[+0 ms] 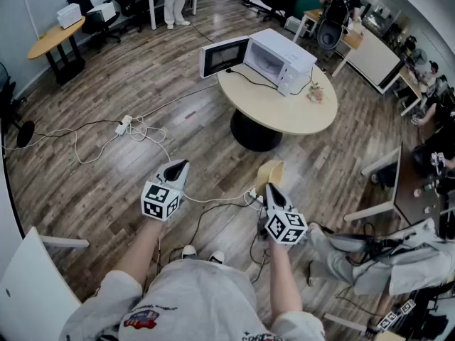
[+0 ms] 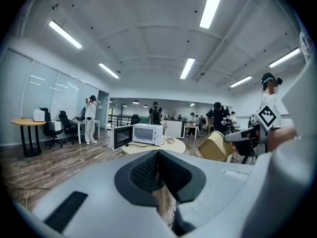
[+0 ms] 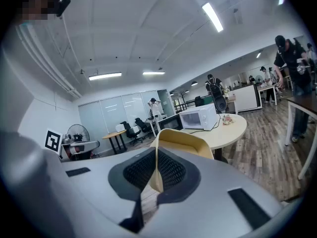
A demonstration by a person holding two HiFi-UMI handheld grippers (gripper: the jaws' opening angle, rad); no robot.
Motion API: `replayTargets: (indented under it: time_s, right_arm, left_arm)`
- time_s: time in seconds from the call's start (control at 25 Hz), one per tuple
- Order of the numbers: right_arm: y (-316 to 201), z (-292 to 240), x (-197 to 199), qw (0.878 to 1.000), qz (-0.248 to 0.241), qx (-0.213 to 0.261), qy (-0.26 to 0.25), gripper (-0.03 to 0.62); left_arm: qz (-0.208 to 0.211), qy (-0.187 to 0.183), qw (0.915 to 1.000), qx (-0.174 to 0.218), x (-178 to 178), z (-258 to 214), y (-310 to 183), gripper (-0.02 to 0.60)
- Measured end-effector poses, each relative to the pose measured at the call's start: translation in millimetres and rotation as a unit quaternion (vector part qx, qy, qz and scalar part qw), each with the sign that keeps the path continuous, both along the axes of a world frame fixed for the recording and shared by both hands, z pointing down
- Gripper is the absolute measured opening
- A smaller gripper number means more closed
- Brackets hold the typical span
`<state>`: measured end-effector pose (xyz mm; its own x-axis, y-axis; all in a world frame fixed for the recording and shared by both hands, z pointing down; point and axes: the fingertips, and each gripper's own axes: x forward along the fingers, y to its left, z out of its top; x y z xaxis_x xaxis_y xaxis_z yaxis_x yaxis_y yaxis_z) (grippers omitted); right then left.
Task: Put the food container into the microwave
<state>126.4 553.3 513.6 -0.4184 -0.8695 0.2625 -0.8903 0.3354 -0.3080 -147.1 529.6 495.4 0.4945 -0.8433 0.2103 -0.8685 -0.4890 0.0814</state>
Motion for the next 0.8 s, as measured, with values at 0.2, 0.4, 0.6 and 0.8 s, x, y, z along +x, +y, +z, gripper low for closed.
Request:
replayTargets:
  time_s: [0.2, 0.4, 0.6, 0.8]
  right_arm:
    - [8, 0, -2, 1.0, -0.004, -0.002, -0.004, 0.018]
    - [15, 4, -5, 1.0, -0.001, -0.005, -0.006, 0.017]
    - [25, 5, -14, 1.0, 0.004, -0.006, -0.009, 0.017]
    - [29, 3, -31, 1.0, 0.007, 0.001, -0.011, 0.017]
  left_arm:
    - [0.0, 0.001, 1.0, -0.002, 0, 3, 8, 0.003]
    - [0.006, -0.002, 1.0, -0.005, 0, 9, 14, 0.003]
    - [0.011, -0.005, 0.9999, -0.009, -11, 10, 24, 0.003]
    - [0.018, -0.009, 0.9998, -0.004, -28, 10, 27, 0.003]
